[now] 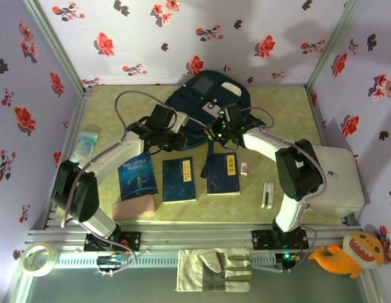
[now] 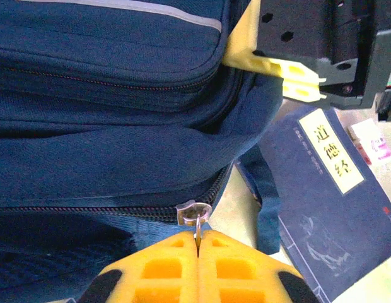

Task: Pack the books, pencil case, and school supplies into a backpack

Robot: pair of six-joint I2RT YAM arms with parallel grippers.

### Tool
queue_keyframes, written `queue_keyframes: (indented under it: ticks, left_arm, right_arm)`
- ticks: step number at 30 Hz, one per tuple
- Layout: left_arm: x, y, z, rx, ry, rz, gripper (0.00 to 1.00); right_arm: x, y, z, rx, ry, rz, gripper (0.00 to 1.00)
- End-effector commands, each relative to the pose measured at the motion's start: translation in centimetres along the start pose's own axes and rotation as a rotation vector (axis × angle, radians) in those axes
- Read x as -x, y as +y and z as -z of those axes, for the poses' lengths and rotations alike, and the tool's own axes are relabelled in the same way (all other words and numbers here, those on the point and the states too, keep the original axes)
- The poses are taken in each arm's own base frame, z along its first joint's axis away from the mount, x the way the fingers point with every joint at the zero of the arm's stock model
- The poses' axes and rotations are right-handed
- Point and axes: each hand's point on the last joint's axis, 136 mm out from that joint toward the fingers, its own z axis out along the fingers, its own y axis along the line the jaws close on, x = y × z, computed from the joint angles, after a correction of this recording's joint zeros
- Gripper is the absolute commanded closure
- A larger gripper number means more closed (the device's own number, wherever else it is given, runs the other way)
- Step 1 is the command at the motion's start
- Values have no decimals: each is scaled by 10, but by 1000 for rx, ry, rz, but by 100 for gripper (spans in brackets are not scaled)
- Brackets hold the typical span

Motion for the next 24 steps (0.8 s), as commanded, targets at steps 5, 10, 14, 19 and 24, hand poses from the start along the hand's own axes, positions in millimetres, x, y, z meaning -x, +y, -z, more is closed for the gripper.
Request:
queue_keyframes:
  ticks: [5, 10, 14, 19, 24]
  left_arm:
    - [-21, 3, 35, -8, 120, -157, 100]
    - [-20, 20, 20, 25, 98, -89, 100]
    - [-19, 30, 4, 40, 105, -61, 100]
    - [-2, 11, -5, -34, 88, -81, 100]
    - [20, -25, -12, -119, 57, -138, 100]
  right_arm:
    - [62, -10, 63, 10, -208, 60, 93]
    - [82, -19, 74, -33, -248, 79, 94]
    - [101, -30, 75, -95, -300, 94, 94]
    - [107, -23, 82, -111, -307, 157, 84]
    - [94, -13, 117, -68, -343, 167, 50]
